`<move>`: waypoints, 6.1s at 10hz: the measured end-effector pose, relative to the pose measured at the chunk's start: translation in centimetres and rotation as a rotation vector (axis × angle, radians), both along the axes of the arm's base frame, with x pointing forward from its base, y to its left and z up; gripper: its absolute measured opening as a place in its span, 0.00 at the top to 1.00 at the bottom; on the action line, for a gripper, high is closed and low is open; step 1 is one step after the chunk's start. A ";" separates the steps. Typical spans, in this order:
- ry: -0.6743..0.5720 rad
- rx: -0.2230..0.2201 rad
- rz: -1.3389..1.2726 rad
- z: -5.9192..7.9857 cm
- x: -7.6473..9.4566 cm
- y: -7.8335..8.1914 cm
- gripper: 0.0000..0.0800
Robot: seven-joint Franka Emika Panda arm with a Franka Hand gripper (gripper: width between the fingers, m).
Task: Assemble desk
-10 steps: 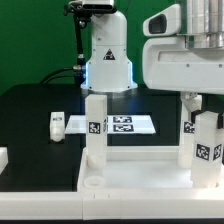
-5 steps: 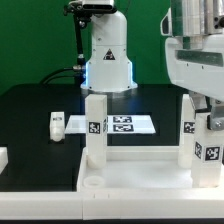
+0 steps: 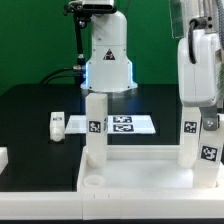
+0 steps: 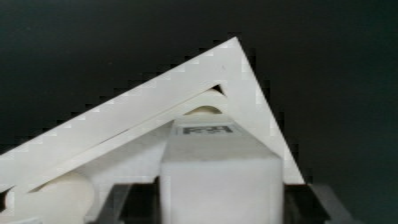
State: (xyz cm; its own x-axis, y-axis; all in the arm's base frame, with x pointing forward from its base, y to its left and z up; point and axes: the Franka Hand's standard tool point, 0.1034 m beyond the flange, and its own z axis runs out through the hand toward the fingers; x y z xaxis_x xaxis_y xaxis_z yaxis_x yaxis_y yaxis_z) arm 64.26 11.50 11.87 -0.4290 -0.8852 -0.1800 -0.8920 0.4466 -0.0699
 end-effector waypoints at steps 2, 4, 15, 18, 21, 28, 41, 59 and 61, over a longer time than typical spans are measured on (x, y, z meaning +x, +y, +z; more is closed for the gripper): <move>-0.003 -0.006 0.037 -0.1 -0.1 0.0 0.42; -0.023 -0.031 0.223 -0.2 -0.2 0.4 0.27; -0.075 -0.259 1.336 -0.6 -0.3 -0.6 0.34; -0.064 -0.244 1.203 -0.6 -0.3 -0.6 0.65; -0.026 -0.173 0.837 -0.5 -0.3 -0.8 0.64; 0.037 -0.029 0.143 -0.6 -0.2 -1.2 0.64; -0.071 -0.059 0.474 5.5 0.1 -5.8 0.19; -0.244 -0.199 1.873 4.0 -12.4 -14.1 0.19; -0.218 -0.191 1.914 3.3 -15.7 -19.1 0.19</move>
Offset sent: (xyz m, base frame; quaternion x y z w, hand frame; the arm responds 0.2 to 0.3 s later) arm -0.0112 0.0140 -0.0033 -0.0389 0.0036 -0.2403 0.9699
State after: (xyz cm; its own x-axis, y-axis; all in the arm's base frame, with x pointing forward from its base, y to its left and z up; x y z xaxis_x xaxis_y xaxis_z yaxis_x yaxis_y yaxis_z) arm 48.59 -7.62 15.16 0.9944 -0.0916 0.0525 -0.0827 -0.9849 -0.1521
